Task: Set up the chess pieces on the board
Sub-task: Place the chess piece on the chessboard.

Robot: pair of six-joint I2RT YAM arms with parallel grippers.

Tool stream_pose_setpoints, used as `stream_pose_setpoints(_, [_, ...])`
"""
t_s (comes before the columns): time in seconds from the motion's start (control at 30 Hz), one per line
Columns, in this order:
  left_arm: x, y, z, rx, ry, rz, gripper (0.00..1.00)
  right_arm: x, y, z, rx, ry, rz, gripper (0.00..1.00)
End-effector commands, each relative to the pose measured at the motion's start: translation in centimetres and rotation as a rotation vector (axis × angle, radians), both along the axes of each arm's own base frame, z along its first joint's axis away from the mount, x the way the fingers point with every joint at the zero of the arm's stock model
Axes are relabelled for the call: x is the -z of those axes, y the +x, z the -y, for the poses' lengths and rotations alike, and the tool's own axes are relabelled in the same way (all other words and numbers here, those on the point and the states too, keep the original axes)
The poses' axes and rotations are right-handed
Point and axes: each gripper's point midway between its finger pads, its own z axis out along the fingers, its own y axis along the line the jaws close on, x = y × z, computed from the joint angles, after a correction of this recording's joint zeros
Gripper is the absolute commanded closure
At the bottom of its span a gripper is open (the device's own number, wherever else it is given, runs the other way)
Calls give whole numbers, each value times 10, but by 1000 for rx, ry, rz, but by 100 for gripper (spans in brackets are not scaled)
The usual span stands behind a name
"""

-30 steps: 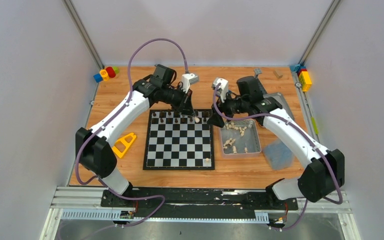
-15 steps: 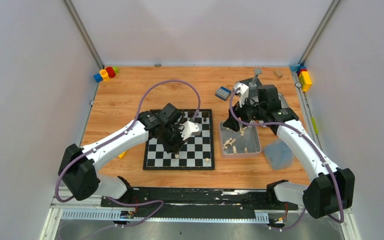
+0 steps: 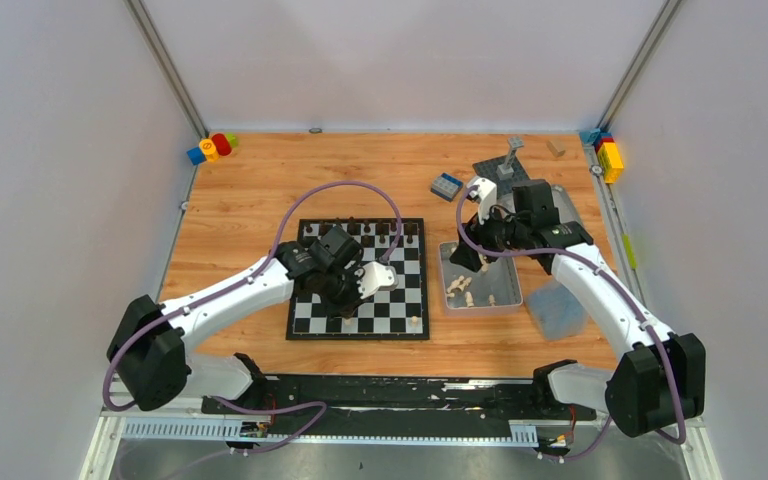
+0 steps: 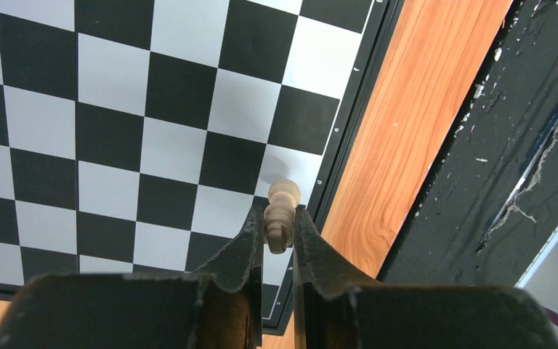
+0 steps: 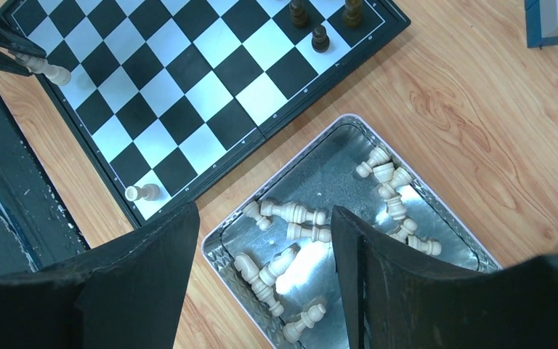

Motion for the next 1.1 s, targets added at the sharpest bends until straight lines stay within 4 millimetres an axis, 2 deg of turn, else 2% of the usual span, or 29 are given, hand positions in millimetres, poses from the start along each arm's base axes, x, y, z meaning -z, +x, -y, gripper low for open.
stream_pose_setpoints(0.0, [-12,6,10,32,-73,76,82,-8,3,3,-3,-3,57,32])
stream_pose_setpoints(0.63, [6,-1,10,40,-47,44,77,-6,3,4,3,-7,55,32])
stream_pose_setpoints(0.87, [18,-3,5,43,-12,37,76,-7,3,5,6,-12,60,32])
stream_pose_setpoints(1.0, [17,-2,5,40,-9,43,67,-6,4,6,8,-17,62,32])
stream_pose_setpoints(1.07, [11,0,5,33,-17,64,56,-5,4,6,10,-20,61,32])
